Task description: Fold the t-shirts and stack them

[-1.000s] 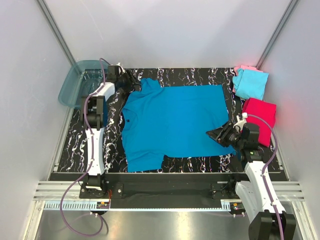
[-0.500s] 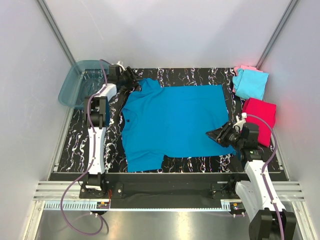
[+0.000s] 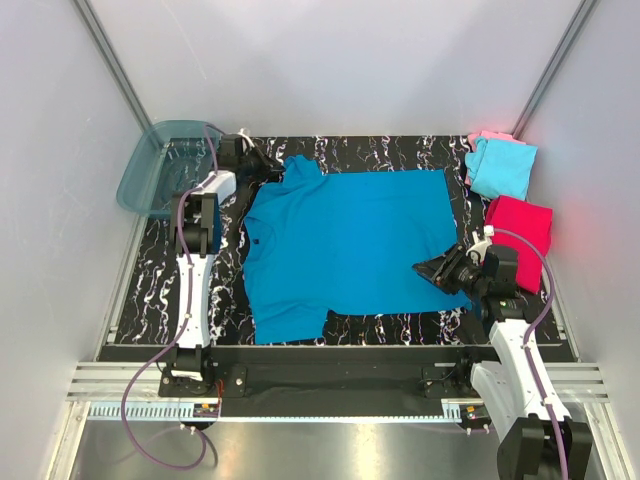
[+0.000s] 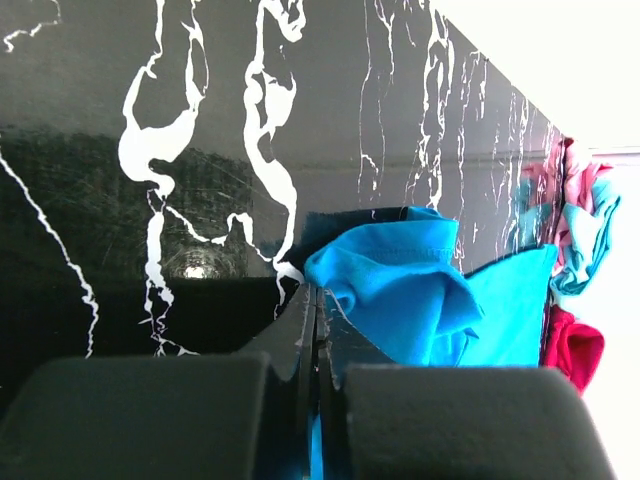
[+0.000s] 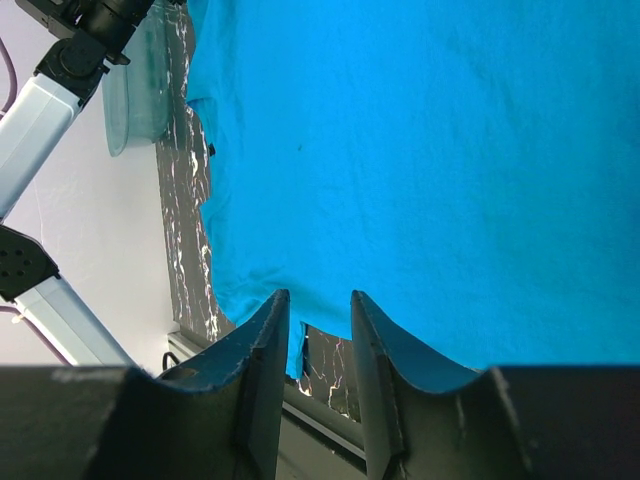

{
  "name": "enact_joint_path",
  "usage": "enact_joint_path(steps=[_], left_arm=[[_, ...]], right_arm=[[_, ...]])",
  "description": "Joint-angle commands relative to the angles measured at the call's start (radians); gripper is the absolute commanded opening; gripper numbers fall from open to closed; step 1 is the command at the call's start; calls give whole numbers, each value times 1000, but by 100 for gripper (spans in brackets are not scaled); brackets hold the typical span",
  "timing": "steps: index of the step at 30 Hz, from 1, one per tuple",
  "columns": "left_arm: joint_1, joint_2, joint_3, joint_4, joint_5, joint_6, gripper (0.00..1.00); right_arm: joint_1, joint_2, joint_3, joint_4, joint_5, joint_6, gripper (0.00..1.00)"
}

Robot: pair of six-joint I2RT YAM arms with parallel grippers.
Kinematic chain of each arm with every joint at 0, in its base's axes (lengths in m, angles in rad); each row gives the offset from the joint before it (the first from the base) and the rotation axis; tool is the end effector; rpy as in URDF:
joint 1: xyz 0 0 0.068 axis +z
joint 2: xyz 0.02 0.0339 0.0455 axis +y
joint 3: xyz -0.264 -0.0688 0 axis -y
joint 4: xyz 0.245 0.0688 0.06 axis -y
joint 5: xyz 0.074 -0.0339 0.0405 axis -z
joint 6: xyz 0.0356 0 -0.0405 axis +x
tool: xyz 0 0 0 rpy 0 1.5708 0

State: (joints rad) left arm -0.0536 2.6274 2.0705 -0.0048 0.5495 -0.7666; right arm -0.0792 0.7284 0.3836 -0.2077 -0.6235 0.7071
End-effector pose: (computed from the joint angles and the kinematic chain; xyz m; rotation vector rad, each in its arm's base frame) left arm 0.5761 -0.0495 0.1092 -0.4472 2.1827 -1.0538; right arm 0.1626 0.0079 0.2089 0.4651 2.1281 1.0267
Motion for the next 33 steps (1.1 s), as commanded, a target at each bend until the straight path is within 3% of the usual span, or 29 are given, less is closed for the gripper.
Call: enact_joint_path(steps=[1,17,26,29,33], left_arm=[[-3,-46,-23,17,13,21,0],[27,-269,-240,49,-48,89,0],[75,-323,-237,-1,-31,98,0],[75,-284,-185,-81,23,98,19],[66,-276,-231,-84,23,79,38]], right_arm=[[-5,-11,40,11,-28,-11,37],[-4,-17,29,33,-30,0,36],[6,-38,31,36,-35,12,35],[12,-44,32,37,-33,14,35],[16,-50,28,40,-30,11,35]])
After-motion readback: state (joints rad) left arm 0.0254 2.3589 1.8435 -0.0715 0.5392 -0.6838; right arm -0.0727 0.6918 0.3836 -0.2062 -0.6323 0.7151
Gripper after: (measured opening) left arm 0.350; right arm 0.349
